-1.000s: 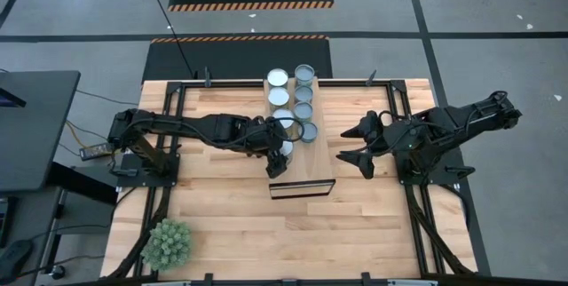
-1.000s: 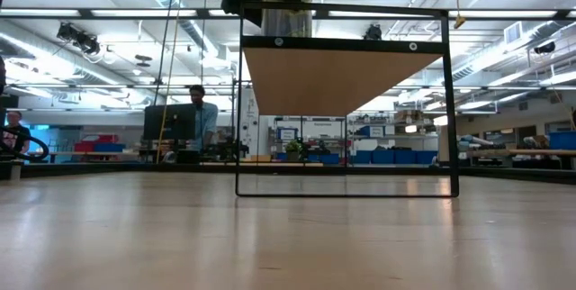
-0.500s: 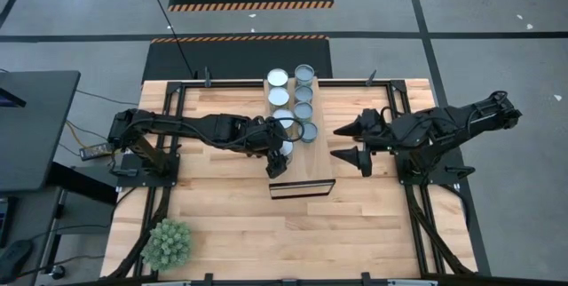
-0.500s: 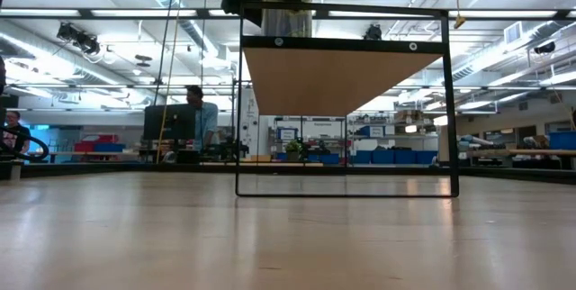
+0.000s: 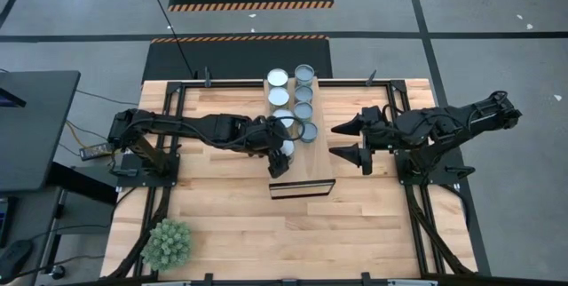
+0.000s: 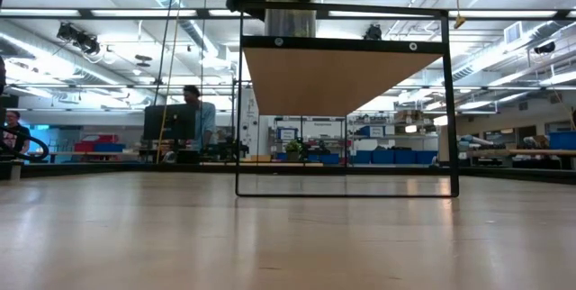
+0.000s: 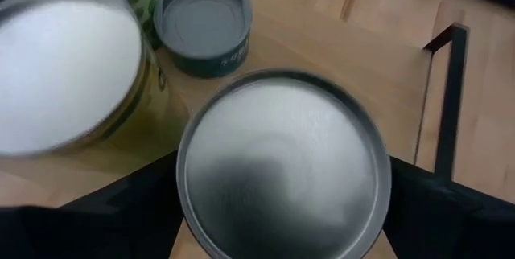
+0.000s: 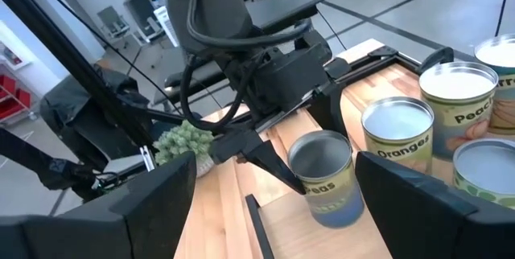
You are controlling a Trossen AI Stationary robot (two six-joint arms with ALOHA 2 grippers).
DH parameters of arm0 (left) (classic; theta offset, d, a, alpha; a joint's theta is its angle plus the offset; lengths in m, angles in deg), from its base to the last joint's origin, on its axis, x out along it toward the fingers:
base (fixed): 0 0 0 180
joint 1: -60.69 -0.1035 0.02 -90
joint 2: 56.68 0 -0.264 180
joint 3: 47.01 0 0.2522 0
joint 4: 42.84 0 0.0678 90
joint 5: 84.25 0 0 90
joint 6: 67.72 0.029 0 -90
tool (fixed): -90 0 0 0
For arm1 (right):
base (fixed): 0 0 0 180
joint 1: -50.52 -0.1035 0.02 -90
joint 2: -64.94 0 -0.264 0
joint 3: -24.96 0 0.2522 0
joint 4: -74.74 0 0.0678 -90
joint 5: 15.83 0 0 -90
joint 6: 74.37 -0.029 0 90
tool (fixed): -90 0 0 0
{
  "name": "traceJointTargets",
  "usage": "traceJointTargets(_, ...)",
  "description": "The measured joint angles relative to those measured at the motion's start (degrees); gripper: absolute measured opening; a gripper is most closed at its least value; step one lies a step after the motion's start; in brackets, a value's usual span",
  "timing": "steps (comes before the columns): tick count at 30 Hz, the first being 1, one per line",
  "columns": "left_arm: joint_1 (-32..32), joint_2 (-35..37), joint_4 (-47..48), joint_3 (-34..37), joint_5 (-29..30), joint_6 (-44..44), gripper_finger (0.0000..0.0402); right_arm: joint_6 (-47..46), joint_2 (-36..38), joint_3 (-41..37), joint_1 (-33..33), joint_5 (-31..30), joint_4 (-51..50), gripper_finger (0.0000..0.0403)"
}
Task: Pick and place cans onto a shelf
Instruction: Put the canned peas on the shelf
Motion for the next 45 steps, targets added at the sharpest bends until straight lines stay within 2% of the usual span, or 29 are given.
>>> traceJointTargets(12, -0.1, 0.0, -1.2, 0.0, -2.2, 0.0, 0.0354, 0.0, 0.0, 0.0, 0.0, 0.0, 0.3, 0.0347)
traceJointTargets(45, -0.3, 0.0, -0.7, 0.0, -0.8, 1.6, 0.0355, 0.0, 0.0, 0.0, 0.0, 0.0, 0.3, 0.0347)
